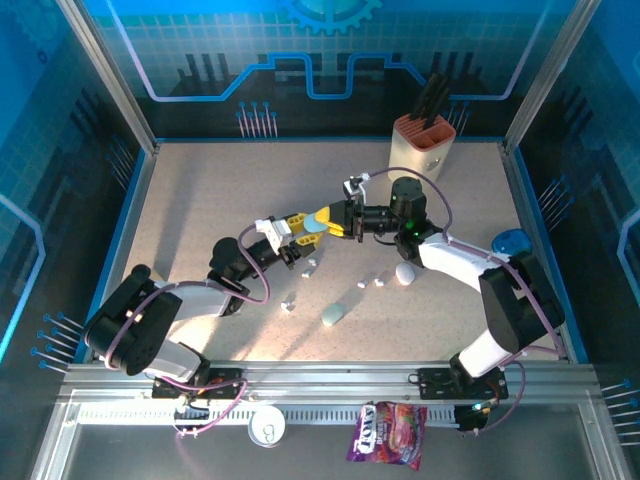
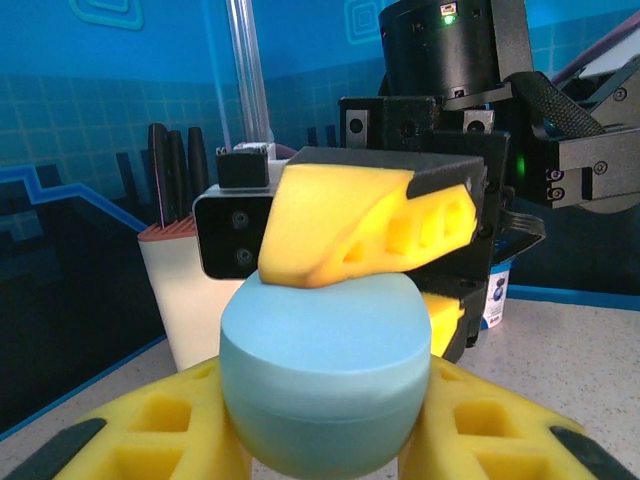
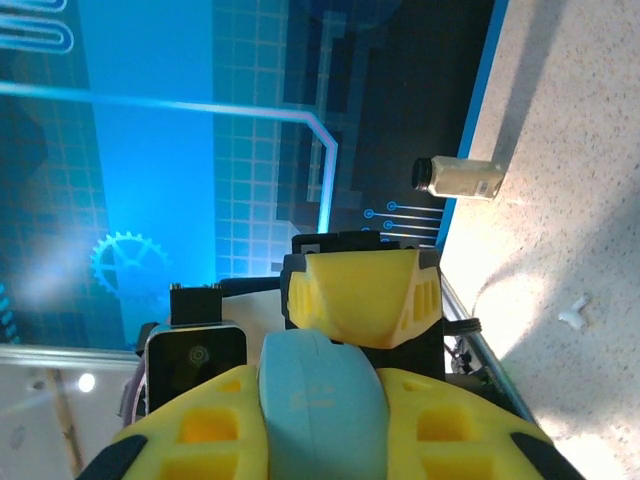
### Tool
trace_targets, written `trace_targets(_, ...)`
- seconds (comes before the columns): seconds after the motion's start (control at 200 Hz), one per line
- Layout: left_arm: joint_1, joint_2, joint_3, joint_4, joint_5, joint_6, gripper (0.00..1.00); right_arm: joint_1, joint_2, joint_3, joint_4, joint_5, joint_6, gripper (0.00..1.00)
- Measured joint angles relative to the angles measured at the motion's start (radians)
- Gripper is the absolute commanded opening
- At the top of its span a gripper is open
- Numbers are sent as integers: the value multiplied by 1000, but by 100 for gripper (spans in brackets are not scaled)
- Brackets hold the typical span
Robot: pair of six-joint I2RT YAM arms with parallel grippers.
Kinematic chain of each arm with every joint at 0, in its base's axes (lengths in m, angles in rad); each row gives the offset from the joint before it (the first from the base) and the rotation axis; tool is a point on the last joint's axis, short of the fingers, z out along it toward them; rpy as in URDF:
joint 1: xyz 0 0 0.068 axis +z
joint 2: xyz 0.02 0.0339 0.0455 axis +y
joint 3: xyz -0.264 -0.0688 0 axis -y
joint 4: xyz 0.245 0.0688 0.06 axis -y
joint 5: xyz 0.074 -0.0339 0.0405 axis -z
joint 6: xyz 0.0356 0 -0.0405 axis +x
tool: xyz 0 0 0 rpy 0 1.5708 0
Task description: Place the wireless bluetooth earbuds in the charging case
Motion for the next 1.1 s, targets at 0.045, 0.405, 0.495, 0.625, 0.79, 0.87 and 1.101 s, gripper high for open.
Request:
trace_targets(0.045, 0, 0, 0, -2, 0, 2, 46, 0, -2, 0, -18, 2, -23, 15)
trace_targets(0.405, -2, 0, -3, -39, -11, 34, 99, -126, -79, 8, -502, 172, -365, 15)
trace_targets(0.495, -2, -3, -7, -96, -13, 50, 99, -168, -73, 10, -581, 233, -432, 15)
trace_targets(0.625, -2, -35, -13, -177, -20, 66, 99, -181, 2, 71, -682, 339, -521, 15)
trace_targets(0.79, -2, -76, -13, -248, -21, 68, 99, -178, 173, 189, -713, 429, -576, 15)
trace_targets(0.87, -2, -91, -14, -275, -24, 68, 99, -171, 255, 241, -723, 463, -588, 16)
trace_targets(1.101, -2, -137, -25, -348, -35, 65, 99, -146, 423, 362, -742, 520, -603, 20)
